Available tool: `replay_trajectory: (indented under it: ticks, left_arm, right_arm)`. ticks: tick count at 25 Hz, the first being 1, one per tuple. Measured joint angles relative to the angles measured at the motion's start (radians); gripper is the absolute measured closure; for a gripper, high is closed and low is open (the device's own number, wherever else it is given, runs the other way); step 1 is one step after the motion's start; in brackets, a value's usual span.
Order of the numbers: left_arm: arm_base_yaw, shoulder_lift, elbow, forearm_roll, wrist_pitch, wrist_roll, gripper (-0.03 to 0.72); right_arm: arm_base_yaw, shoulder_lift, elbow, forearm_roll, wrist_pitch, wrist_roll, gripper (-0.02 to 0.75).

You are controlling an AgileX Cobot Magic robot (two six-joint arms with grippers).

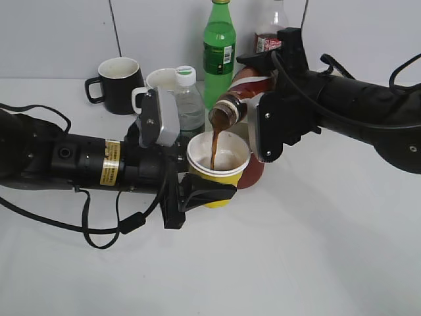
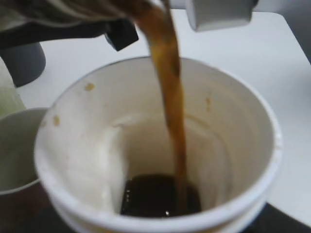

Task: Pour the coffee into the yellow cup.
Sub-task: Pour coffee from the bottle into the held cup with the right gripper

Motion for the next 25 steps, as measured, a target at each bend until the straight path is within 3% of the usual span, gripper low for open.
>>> replay_trajectory:
  ticks: [25]
  left_arm:
    - [0.0, 0.0, 0.0, 0.0, 0.0, 0.0, 0.304]
  right_arm:
    - [0.0, 0.0, 0.0, 0.033, -0.011, 0.011, 0.237]
